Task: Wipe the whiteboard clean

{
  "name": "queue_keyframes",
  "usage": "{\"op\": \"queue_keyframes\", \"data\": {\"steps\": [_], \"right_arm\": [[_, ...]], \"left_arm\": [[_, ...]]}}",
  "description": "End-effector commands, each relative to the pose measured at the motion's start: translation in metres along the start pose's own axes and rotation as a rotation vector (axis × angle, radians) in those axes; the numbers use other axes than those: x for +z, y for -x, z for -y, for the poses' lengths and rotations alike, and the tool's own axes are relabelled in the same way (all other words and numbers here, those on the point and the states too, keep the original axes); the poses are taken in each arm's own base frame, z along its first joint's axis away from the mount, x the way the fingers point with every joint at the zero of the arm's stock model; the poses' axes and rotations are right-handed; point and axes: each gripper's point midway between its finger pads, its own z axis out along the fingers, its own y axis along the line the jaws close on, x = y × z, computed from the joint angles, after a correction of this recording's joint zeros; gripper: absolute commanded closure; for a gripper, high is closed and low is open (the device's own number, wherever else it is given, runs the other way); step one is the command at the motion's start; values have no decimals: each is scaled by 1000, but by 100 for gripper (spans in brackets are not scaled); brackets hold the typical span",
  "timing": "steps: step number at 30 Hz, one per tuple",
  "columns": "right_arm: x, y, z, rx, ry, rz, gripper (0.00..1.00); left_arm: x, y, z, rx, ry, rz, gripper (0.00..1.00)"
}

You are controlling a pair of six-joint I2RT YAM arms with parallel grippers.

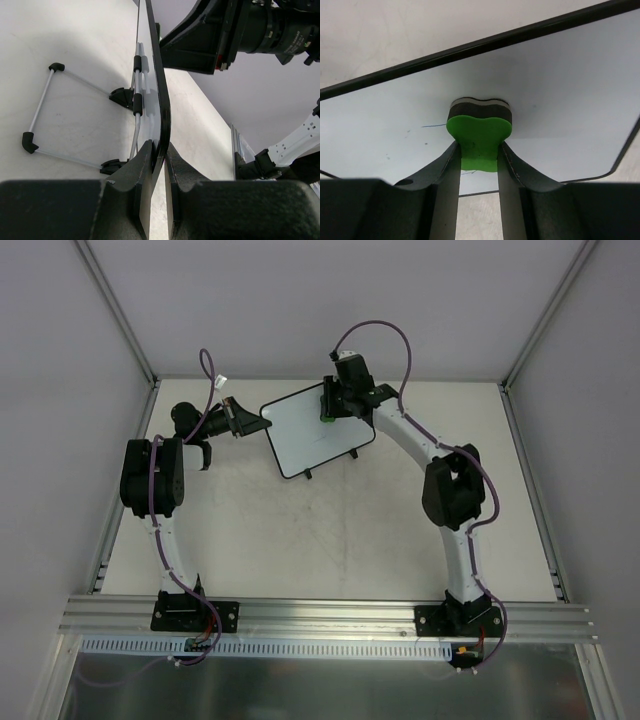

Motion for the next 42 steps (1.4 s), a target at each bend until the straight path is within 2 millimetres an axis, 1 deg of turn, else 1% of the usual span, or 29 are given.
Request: {"op": "queue_keyframes", "data": {"steps": [1,2,4,5,7,8,11,13,15,18,22,23,25,26,28,29,31,32,33,35,36,38,42], "right_arm": [[5,-4,-42,-62,72,14,100],[4,-12,-54,-78,87,3,100],[4,-19,-64,-91,101,-7,100],[3,-27,-75,-104,116,-20,100],[2,-33,-85,-114,127,-26,100],[1,-39,-93,-127,138,-34,100],[1,-52,-108,-138,157,-53,100],[0,-58,-112,-135,160,-64,100],[1,-59,-112,-129,159,-66,100],[1,-53,-103,-124,134,-52,100],[2,-37,-81,-89,93,-28,100],[3,-29,-69,-70,79,-20,100],[4,-22,-57,-53,66,-13,100],[5,-17,-45,-41,48,-7,100],[3,-7,-35,-32,37,4,100],[3,-1,-25,-18,24,13,100],[2,7,-16,-8,17,24,100],[1,11,-6,2,7,29,100],[1,15,-3,8,5,32,100],[1,17,4,13,-4,30,100],[2,20,13,21,-14,35,100],[2,22,21,25,-23,36,100],[3,20,32,19,-42,27,100]], "left_arm": [[-2,11,54,363,-162,-19,100],[-2,11,55,364,-164,-19,100],[-2,11,55,361,-164,-19,100],[-2,11,55,363,-164,-19,100],[-2,11,55,364,-164,-19,100],[-2,11,55,366,-164,-19,100],[-2,11,56,367,-164,-19,100],[-2,11,55,366,-164,-19,100],[-2,11,56,364,-164,-19,100],[-2,11,57,369,-165,-18,100],[-2,11,57,369,-165,-20,100],[-2,11,57,367,-165,-19,100],[-2,11,57,367,-165,-19,100],[-2,11,56,364,-164,-19,100],[-2,11,57,369,-165,-18,100],[-1,11,57,368,-166,-19,100],[-2,11,57,369,-165,-20,100],[-2,11,57,369,-165,-20,100],[-2,11,57,369,-165,-20,100],[-2,11,57,369,-165,-20,100],[-2,11,57,367,-165,-20,100],[-2,11,57,369,-166,-21,100],[-2,11,56,369,-166,-21,100]]}}
